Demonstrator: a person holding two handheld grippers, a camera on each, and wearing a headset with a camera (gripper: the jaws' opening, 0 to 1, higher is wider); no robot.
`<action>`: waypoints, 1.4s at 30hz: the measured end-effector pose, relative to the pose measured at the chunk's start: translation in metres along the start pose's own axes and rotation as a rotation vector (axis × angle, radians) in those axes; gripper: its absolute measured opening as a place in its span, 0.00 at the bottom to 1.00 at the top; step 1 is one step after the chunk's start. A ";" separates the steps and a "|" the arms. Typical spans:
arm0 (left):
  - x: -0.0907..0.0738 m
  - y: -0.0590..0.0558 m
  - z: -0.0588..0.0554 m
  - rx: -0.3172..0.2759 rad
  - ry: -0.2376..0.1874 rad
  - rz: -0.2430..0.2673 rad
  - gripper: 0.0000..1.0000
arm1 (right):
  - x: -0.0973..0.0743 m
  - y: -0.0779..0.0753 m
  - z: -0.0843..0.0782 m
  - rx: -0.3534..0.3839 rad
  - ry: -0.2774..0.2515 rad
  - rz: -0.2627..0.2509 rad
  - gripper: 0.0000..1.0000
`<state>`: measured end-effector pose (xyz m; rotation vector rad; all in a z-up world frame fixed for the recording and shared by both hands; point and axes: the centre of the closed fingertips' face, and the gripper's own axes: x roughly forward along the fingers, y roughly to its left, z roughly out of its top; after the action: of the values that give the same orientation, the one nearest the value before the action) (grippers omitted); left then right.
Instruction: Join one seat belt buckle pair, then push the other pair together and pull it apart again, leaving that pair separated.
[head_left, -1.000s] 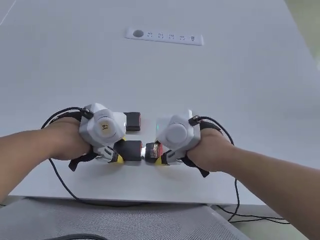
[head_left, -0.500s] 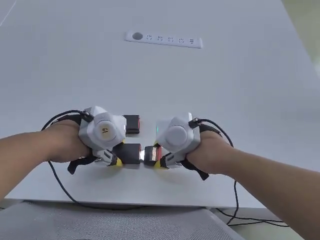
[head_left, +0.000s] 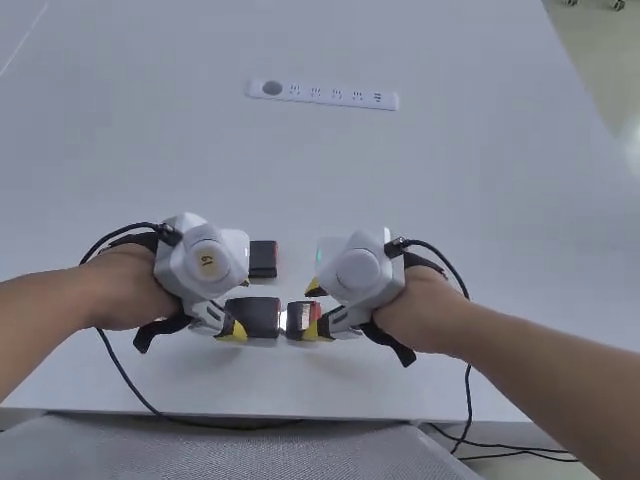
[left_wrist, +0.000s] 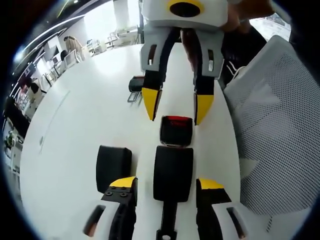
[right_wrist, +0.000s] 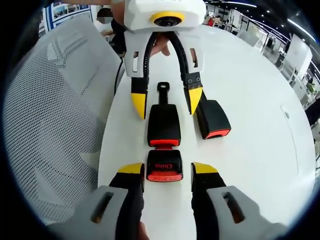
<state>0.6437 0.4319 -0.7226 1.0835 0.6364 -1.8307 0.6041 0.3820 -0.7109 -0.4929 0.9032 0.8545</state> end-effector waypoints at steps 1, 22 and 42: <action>-0.003 0.001 0.001 0.008 -0.003 0.002 0.48 | -0.002 -0.002 0.001 -0.018 0.004 -0.011 0.38; -0.023 0.050 0.015 -0.029 -0.037 0.077 0.51 | -0.036 -0.049 -0.040 0.036 0.044 -0.068 0.31; -0.008 0.076 0.002 -0.042 -0.005 0.052 0.53 | -0.052 -0.086 -0.097 0.051 0.120 -0.089 0.33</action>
<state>0.7113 0.3976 -0.7138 1.0585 0.6354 -1.7674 0.6100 0.2426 -0.7180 -0.5400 1.0031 0.7251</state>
